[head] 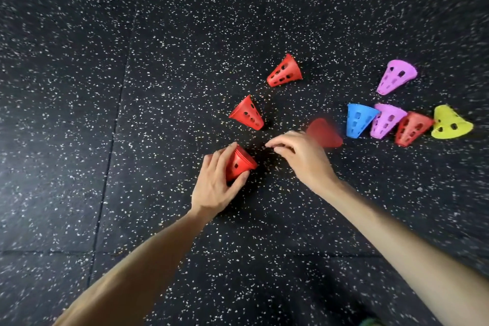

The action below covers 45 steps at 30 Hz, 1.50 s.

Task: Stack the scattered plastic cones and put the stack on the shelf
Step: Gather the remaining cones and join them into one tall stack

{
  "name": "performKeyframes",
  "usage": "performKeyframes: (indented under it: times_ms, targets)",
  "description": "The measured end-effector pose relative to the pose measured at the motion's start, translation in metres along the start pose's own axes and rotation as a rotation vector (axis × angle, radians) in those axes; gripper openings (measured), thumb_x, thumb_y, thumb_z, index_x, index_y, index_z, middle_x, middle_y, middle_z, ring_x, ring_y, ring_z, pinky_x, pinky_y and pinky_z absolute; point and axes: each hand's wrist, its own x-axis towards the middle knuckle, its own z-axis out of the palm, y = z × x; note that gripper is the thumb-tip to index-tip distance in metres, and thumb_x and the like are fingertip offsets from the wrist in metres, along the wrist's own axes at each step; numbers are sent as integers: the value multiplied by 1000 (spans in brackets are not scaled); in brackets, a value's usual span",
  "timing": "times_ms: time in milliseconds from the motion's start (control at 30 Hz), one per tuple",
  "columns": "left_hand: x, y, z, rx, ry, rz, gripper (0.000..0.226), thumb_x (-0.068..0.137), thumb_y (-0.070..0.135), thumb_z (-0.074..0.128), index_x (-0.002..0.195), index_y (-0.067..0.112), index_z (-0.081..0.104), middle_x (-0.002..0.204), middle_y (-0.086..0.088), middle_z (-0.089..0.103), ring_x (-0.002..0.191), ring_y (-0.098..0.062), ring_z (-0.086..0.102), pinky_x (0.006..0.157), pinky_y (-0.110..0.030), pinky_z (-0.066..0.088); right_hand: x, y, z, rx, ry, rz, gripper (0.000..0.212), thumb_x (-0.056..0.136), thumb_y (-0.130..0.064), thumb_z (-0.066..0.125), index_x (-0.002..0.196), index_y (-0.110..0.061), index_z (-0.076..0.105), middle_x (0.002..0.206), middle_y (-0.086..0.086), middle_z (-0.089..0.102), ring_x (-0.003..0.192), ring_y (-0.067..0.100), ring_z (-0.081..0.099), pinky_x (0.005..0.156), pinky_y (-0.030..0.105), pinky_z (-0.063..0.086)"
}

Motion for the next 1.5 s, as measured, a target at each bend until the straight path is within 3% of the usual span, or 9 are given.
performKeyframes:
  times_ms: [133, 333, 467, 567, 667, 833, 1000, 1300, 1500]
  targets:
    - [0, 0, 2, -26, 10, -21, 75, 97, 62, 49, 157, 22, 29, 134, -3, 52, 111, -18, 41, 100, -41, 44, 1, 23, -42, -234, 166, 4, 26, 89, -22, 75, 111, -34, 74, 115, -11, 56, 108, 14, 43, 93, 25, 37]
    - [1, 2, 2, -28, 6, -59, 76, 98, 62, 47, 157, 19, 27, 133, -4, 52, 109, -18, 43, 98, -45, 47, 5, 59, -65, -313, -108, 160, 40, 86, -10, 77, 121, -27, 66, 150, 0, 42, 128, 23, 50, 103, 36, 41]
    - [0, 4, 1, -64, 13, -103, 76, 97, 63, 47, 155, 20, 26, 133, -4, 53, 112, -16, 43, 99, -44, 48, -1, 65, -61, -286, 77, 107, 9, 91, -17, 73, 99, -18, 68, 118, -5, 60, 96, 13, 64, 75, 27, 40]
    - [-2, 8, 0, -69, 17, -125, 75, 98, 61, 49, 155, 19, 25, 132, -4, 51, 113, -17, 45, 102, -42, 47, 0, 42, -41, 47, 270, 108, 3, 93, -24, 71, 92, -23, 68, 91, -11, 68, 68, -1, 57, 64, 21, 44]
    - [-1, 10, -2, -72, 22, -139, 72, 100, 52, 56, 156, 16, 26, 132, -6, 51, 115, -19, 48, 105, -43, 47, 3, 16, -11, 298, 202, 152, 9, 98, -28, 64, 92, -23, 68, 68, -3, 67, 46, 4, 39, 45, 22, 30]
    - [-1, 10, -1, -27, 28, -108, 73, 100, 51, 55, 154, 11, 28, 135, -8, 53, 118, -19, 47, 108, -40, 44, 4, 0, 23, 242, -5, 168, 21, 104, -34, 52, 85, -27, 60, 48, -21, 50, 42, 2, 42, 47, 18, 30]
    - [0, 8, -1, -16, 21, -90, 73, 99, 53, 55, 154, 14, 27, 138, -4, 52, 116, -17, 44, 106, -42, 46, 3, -7, 40, 88, -216, 121, 22, 105, -40, 45, 93, -28, 59, 73, -13, 63, 67, 10, 59, 65, 34, 44]
    - [0, 8, -3, -7, 14, -42, 78, 102, 53, 50, 164, 21, 14, 142, -1, 54, 110, -14, 43, 105, -30, 36, 7, -16, 49, -320, -475, -2, 44, 107, -50, 25, 142, -24, 31, 143, 8, 45, 134, 30, 43, 101, 51, 45]
    - [0, 5, -1, -24, 40, -12, 68, 101, 49, 53, 158, 21, 28, 135, -2, 57, 111, -13, 43, 105, -35, 40, 9, -23, 35, -288, -436, -44, 41, 106, -53, 30, 139, -29, 36, 120, 2, 62, 102, 22, 64, 84, 41, 50]
